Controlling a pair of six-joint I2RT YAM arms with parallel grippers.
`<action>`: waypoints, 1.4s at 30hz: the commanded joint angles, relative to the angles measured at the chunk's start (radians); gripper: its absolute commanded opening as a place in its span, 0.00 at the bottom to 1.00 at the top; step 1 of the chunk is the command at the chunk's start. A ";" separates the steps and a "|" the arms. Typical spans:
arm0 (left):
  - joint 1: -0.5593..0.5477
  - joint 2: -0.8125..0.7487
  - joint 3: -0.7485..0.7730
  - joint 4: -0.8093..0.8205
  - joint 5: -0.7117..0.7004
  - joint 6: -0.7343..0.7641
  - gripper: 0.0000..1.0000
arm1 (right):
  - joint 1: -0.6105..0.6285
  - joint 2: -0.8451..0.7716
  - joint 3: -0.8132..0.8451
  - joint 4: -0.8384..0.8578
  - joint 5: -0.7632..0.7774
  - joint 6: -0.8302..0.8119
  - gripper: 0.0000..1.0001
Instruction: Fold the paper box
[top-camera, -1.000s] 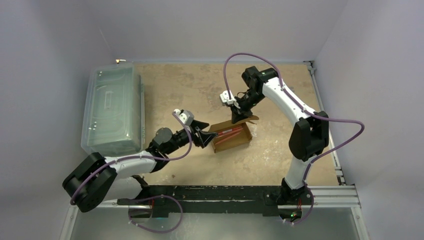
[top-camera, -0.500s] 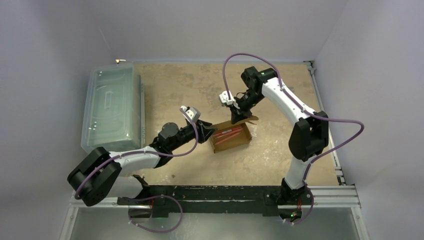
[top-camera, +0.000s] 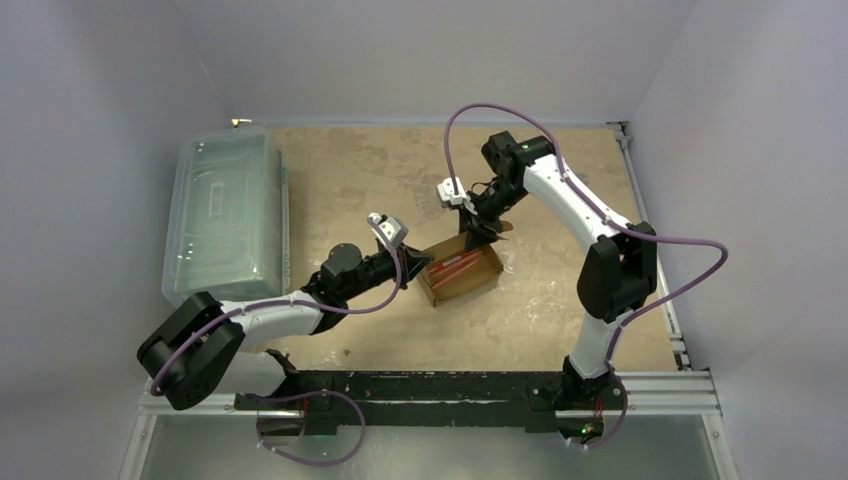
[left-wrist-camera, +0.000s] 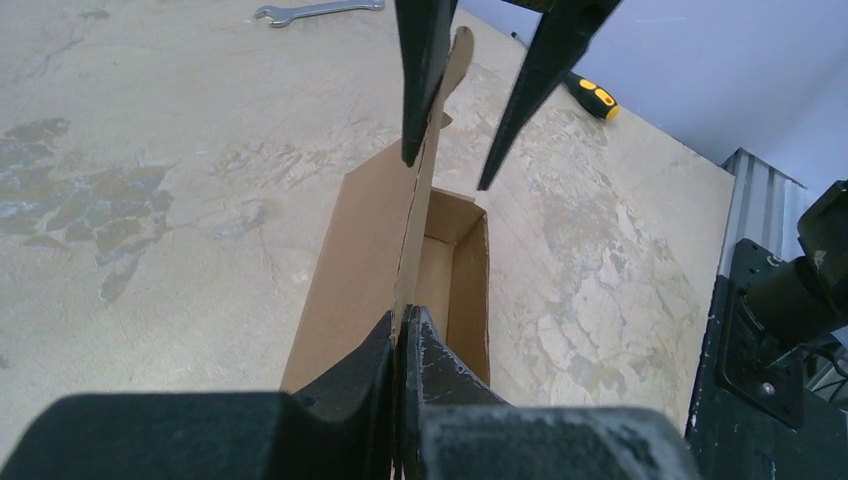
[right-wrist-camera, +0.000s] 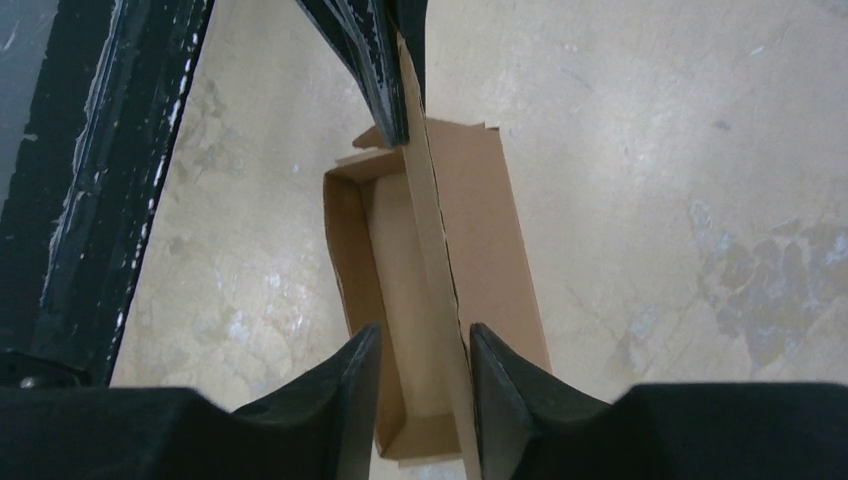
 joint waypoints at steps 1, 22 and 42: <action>0.002 -0.022 0.017 -0.014 -0.032 0.036 0.00 | 0.005 -0.051 0.031 0.043 -0.051 0.105 0.46; 0.003 -0.063 -0.021 -0.023 -0.078 0.030 0.00 | -0.423 -0.577 -0.762 1.444 0.128 1.276 0.34; 0.020 -0.061 -0.020 -0.021 -0.108 -0.032 0.00 | -0.396 -0.222 -0.788 1.508 0.011 1.430 0.25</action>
